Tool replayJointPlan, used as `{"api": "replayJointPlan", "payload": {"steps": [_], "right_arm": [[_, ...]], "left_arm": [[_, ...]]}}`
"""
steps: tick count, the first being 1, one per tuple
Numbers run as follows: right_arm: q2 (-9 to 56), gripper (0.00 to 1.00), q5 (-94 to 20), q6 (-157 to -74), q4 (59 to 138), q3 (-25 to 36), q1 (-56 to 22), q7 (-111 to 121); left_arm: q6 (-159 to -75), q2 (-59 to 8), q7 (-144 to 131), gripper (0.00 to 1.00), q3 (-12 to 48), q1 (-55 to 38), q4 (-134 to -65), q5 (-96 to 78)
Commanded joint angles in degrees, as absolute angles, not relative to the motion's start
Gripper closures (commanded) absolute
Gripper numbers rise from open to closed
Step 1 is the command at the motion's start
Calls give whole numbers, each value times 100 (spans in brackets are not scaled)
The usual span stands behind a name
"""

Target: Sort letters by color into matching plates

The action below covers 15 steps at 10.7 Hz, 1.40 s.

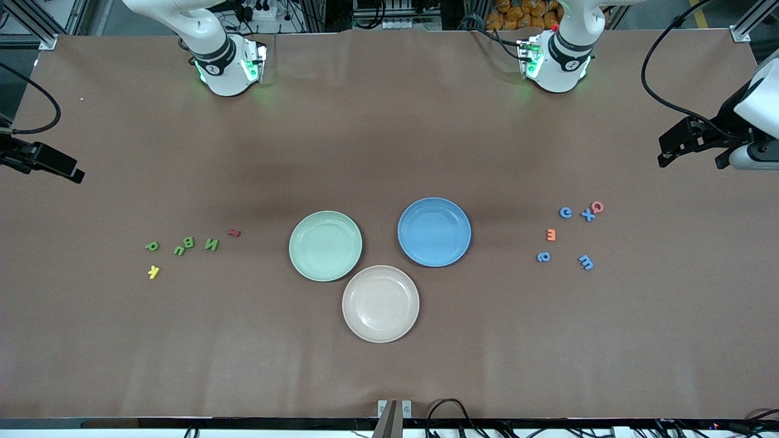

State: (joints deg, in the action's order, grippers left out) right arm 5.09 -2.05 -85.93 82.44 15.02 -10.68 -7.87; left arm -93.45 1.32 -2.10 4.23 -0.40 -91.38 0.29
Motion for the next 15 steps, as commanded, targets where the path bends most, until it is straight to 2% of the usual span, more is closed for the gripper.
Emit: {"api": "replayJointPlan", "payload": {"steps": [1, 9, 10, 12, 15], "right_arm": [[606, 0, -149, -8569, 8174, 1485, -958, -809], [606, 0, -184, -8596, 8183, 1424, -836, -809], [606, 0, -193, -8596, 8183, 1267, -678, -800], [606, 0, -185, -8596, 8174, 566, 23, -800], [589, 0, -141, -8596, 8174, 466, 79, -800]], "left_arm": [[-9299, -227, -106, 0, 421, 157, -9088, -44], [-9431, -755, -97, 0, 431, 167, -9088, -35], [-9439, -808, -97, 0, 431, 150, -9079, -53], [-9693, -931, -62, 0, 439, 106, -9079, -79], [-10141, -1291, -9, 0, 509, -78, -9088, -79]]}}
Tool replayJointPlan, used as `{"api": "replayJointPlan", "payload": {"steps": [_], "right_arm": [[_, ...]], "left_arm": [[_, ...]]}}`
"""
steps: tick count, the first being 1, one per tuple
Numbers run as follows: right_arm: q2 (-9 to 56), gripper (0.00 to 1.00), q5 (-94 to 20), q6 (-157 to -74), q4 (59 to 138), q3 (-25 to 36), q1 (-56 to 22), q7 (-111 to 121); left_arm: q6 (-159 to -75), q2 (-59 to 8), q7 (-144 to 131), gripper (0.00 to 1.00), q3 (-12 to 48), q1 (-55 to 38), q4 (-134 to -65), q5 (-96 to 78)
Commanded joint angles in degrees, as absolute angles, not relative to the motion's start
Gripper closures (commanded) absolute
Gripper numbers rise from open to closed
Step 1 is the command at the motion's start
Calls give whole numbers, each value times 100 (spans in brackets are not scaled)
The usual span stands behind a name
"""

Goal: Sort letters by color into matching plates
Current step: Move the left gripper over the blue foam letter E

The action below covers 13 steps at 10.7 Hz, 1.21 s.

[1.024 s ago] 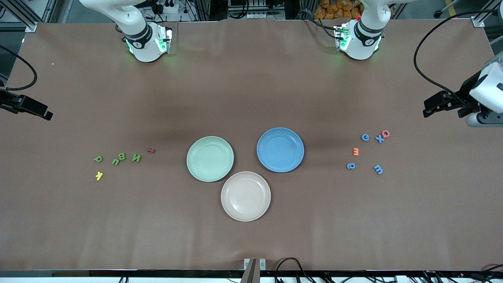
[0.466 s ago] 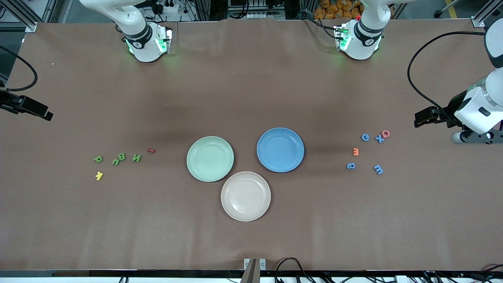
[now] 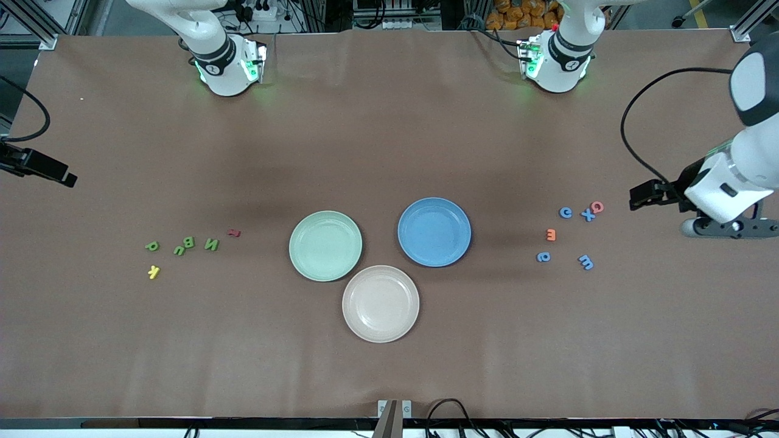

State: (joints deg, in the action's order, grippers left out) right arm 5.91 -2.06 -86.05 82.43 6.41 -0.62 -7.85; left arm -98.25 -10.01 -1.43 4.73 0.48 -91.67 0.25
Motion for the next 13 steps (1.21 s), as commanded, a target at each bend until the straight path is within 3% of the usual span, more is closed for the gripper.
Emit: {"api": "replayJointPlan", "payload": {"steps": [1, 13], "right_arm": [[580, 0, -141, -8587, 8174, 475, 79, -800], [580, 0, -229, -8552, 8191, 457, 123, -800]], "left_arm": [[-10308, -1379, 122, 0, 553, -149, -9105, 86], [-11019, -2434, -1582, 0, 545, 43, -9105, 263]]}}
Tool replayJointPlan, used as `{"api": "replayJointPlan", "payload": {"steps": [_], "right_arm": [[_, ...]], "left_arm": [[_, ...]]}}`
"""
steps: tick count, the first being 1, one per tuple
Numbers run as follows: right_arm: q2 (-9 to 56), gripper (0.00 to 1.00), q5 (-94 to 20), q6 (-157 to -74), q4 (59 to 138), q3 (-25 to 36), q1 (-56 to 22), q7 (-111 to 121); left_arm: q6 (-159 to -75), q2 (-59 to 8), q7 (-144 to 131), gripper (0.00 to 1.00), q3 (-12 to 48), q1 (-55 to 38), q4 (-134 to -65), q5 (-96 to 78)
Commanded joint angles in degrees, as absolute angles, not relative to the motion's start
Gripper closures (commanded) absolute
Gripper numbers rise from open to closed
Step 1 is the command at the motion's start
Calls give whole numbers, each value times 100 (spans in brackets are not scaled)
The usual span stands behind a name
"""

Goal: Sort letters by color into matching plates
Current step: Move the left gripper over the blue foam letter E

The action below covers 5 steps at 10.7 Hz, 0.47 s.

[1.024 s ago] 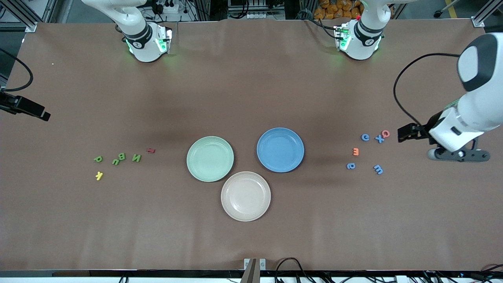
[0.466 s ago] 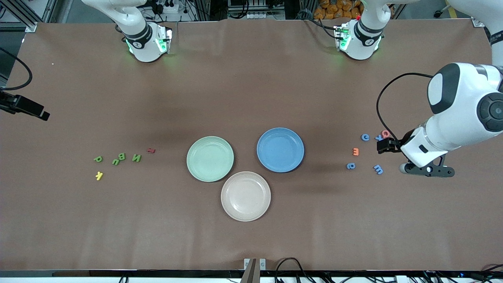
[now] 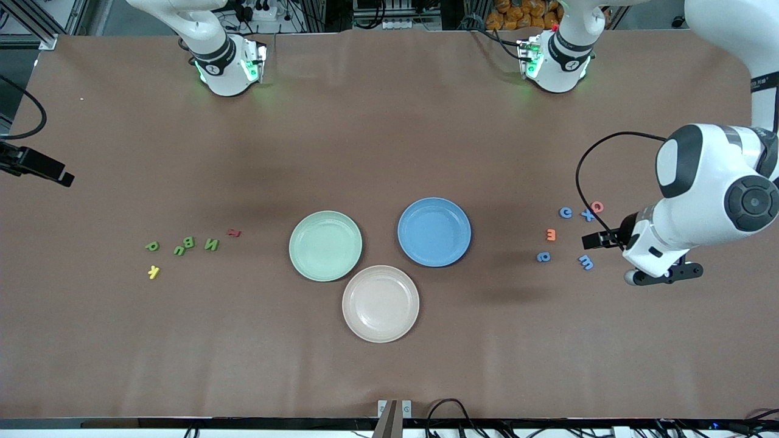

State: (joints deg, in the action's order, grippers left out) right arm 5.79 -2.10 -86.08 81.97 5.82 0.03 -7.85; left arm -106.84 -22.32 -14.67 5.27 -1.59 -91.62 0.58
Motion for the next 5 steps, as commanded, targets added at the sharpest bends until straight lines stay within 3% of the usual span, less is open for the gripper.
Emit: {"api": "replayJointPlan", "payload": {"steps": [1, 5], "right_arm": [[580, 0, -237, -8587, 8261, 466, 88, -800], [580, 0, -307, -9437, 8980, 448, -17, -905]], "left_arm": [[-11230, -2556, -1573, 0, 545, 122, -9114, 307], [-11680, -2830, -1503, 0, 571, 237, -9254, 518]]}}
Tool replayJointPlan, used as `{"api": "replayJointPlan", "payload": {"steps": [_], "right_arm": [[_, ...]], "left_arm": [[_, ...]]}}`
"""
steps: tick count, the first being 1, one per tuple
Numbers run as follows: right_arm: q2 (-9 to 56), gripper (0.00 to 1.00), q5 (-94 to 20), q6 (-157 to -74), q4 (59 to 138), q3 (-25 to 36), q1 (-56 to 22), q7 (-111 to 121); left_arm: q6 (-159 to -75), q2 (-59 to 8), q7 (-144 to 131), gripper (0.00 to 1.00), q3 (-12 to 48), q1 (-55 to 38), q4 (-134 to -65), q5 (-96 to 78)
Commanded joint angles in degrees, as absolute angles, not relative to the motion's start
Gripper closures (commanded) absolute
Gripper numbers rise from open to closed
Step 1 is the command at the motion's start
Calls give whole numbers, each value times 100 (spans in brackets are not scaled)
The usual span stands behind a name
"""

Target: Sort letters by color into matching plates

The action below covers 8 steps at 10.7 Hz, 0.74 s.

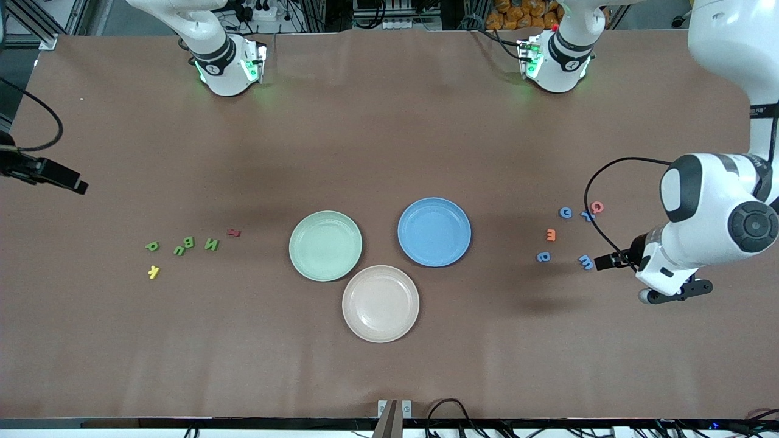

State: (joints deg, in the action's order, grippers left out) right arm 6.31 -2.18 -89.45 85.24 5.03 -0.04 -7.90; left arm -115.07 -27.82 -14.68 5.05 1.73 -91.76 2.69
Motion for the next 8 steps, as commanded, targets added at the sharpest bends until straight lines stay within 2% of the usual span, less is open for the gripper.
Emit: {"api": "replayJointPlan", "payload": {"steps": [1, 5, 8], "right_arm": [[563, 0, -316, -9814, 9287, 448, -44, -1027], [597, 0, -325, -11195, 10290, 413, -351, -2169], [668, 0, -360, -12161, 11116, 378, -518, -2250]], "left_arm": [[-11785, -2865, -1494, 0, 571, 159, -9307, 553], [-12197, -2997, -1511, 0, 589, 237, -9289, 555], [-13014, -3067, -1966, 0, 580, 334, -9877, 211]]}}
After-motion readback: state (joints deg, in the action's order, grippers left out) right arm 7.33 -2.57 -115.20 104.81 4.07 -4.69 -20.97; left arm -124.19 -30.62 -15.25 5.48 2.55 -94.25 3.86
